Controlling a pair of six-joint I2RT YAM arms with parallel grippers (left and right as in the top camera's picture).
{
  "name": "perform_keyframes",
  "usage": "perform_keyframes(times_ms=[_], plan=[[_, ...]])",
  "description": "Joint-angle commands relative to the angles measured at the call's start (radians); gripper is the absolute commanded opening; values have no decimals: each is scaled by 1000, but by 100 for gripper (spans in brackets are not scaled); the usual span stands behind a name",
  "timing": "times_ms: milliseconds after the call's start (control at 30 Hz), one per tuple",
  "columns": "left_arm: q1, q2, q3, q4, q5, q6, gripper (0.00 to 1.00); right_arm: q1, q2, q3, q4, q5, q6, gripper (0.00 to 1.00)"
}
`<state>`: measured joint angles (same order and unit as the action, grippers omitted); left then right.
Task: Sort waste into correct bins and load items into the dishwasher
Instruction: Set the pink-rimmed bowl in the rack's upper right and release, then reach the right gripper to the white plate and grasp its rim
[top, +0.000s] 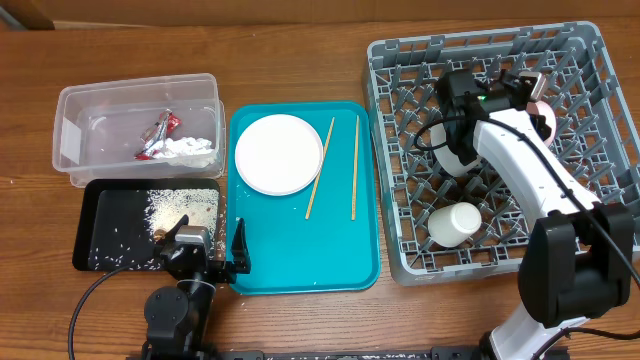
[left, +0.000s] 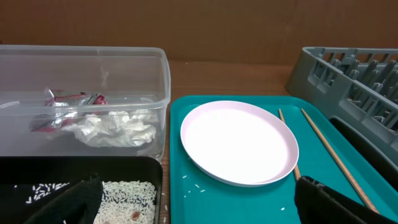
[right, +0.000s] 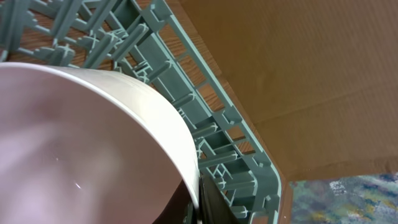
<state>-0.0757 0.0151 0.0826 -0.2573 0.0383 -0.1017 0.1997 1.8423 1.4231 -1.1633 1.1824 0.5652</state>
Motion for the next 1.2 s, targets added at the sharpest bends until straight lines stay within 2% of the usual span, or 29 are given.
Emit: perform_keyframes(times_ms=[0, 133, 333, 800, 1167], plan=[[10, -10, -5, 4, 6, -10, 100, 25, 6, -4, -11, 21, 12, 4], [10, -10, -5, 4, 6, -10, 100, 56, 7, -4, -30, 33, 11, 4], [10, -10, -5, 4, 6, -10, 100, 75, 6, -3, -27, 238, 11, 4], [10, -10, -5, 4, 6, -10, 100, 6, 42, -3, -6, 117, -23, 4], [10, -10, -5, 4, 6, -10, 100, 89, 118, -4, -56, 91, -22, 4]])
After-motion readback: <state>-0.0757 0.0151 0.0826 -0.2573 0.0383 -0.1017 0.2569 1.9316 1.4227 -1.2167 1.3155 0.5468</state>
